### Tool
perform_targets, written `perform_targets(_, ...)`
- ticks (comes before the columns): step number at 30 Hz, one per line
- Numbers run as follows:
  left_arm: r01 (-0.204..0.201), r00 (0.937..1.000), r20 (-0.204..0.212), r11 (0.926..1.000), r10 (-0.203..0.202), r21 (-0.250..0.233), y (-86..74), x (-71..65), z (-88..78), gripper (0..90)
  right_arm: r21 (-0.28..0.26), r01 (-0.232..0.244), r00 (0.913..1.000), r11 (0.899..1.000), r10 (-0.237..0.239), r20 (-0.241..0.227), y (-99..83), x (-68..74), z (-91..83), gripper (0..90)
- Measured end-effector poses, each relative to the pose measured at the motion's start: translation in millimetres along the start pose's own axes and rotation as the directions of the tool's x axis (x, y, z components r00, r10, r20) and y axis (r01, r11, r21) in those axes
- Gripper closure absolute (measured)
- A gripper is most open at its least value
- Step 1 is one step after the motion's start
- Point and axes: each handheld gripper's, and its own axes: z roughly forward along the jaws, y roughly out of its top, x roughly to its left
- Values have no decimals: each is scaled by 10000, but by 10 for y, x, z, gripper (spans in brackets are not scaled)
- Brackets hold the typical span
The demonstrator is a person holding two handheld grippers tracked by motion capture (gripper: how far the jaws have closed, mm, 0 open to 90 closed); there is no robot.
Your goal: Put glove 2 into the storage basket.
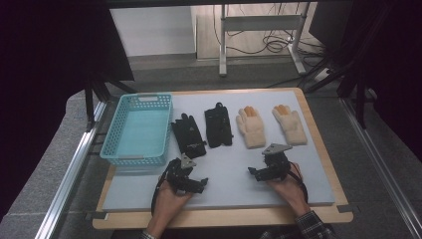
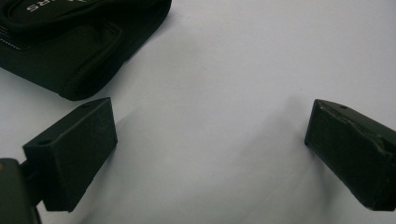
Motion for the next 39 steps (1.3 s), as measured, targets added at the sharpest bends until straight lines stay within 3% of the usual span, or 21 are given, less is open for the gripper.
perform_targets(7, 0, 10000, 2, 10000, 0, -3, 0, 1, 0, 26, -83, -6, 10000, 10000, 7, 93, 29, -19, -29, 192)
perform_targets(18, -3, 10000, -1, 10000, 3, -7, -1, 1, 0, 27, -419, -79, 9997, 9991, 69, -238, 205, -71, -61, 320)
perform_targets(20, -6, 10000, 0, 10000, 6, -7, -1, 1, 0, 27, -427, 68, 9994, 9991, -82, -333, 283, -54, -21, 356)
perform_targets(39, -3, 10000, 3, 10000, 3, -17, -1, 0, -1, 27, -622, -53, 9977, 9981, 10, -682, 766, -104, 274, 504)
